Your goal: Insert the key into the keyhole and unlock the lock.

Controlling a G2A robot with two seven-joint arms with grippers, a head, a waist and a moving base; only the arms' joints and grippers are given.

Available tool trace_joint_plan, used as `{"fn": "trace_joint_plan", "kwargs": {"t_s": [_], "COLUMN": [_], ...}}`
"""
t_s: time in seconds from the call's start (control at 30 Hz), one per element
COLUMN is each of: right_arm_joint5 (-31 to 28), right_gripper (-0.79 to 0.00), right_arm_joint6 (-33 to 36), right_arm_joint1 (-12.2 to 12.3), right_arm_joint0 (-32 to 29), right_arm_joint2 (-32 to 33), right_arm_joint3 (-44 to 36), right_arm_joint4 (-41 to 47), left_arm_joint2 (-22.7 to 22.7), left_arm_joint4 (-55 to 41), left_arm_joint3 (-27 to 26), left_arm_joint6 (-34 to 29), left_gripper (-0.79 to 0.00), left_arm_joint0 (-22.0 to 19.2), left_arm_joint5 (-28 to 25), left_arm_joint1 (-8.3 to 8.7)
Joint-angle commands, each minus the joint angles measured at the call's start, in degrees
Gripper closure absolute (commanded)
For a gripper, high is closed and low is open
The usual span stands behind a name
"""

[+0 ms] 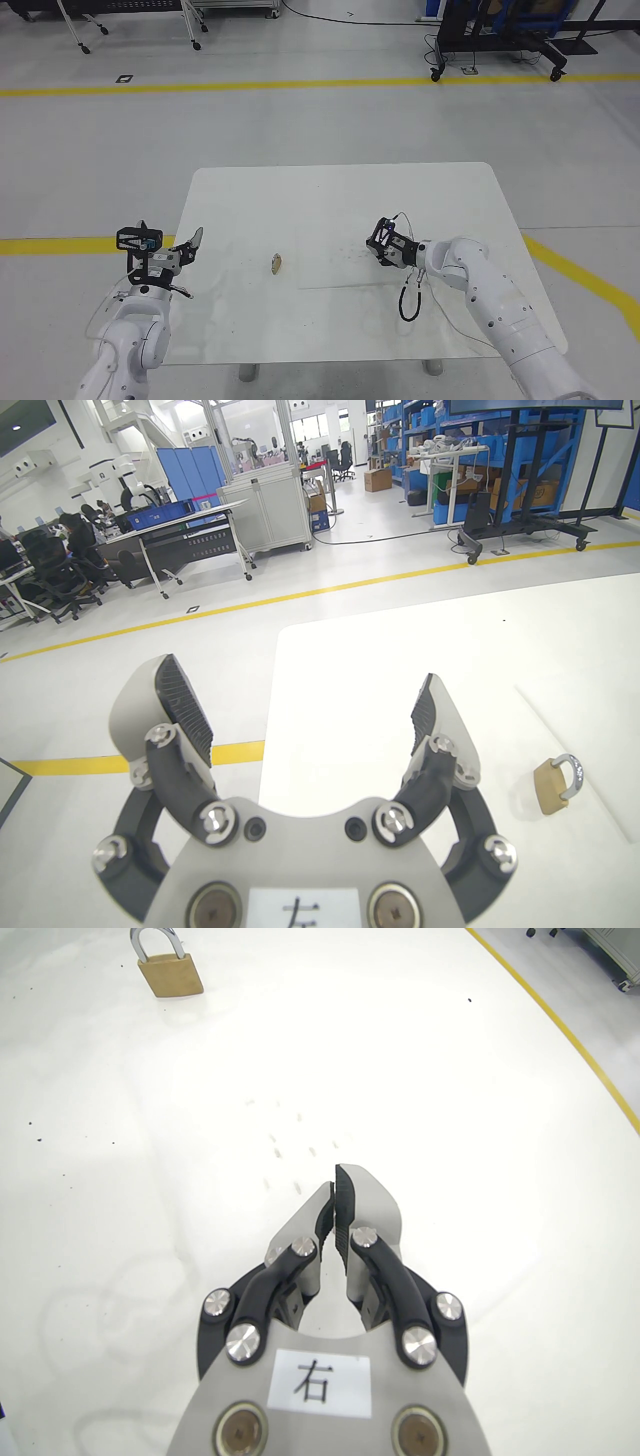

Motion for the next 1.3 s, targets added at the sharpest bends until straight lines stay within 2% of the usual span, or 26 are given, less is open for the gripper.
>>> {"fn": "trace_joint_plan", "kwargs": {"t_s": [0.0, 0.43, 0.57, 0.73, 1.0, 1.27], "right_arm_joint5": [0.0, 0.0, 0.0, 0.0, 0.0, 0.0], "right_gripper": [0.0, 0.0, 0.0, 0.0, 0.0, 0.0], "right_arm_joint6": [0.0, 0.0, 0.0, 0.0, 0.0, 0.0], "right_arm_joint1": [0.0, 0.0, 0.0, 0.0, 0.0, 0.0], "right_arm_joint0": [0.0, 0.0, 0.0, 0.0, 0.0, 0.0], "right_arm_joint2": [0.0, 0.0, 0.0, 0.0, 0.0, 0.0], "right_arm_joint3": [0.0, 0.0, 0.0, 0.0, 0.0, 0.0], "right_arm_joint4": [0.0, 0.0, 0.0, 0.0, 0.0, 0.0], "left_arm_joint2": [0.0, 0.13, 2.87, 10.08, 25.63, 38.87], "left_arm_joint4": [0.0, 0.14, 4.07, 10.55, 14.38, 15.87], "left_arm_joint3": [0.0, -0.11, -2.08, -2.41, 3.38, 14.55], "left_arm_joint6": [0.0, 0.01, -1.81, -8.78, -14.54, -15.05], "left_gripper": [-0.785, -0.785, -0.785, -0.785, -0.785, -0.785], "left_arm_joint0": [0.0, -0.01, -0.31, -5.28, -17.74, -26.96], "left_arm_joint5": [0.0, -0.23, -4.65, -12.81, -17.86, -16.59], "left_arm_joint1": [0.0, 0.0, 0.09, 0.06, -1.89, -5.06]}}
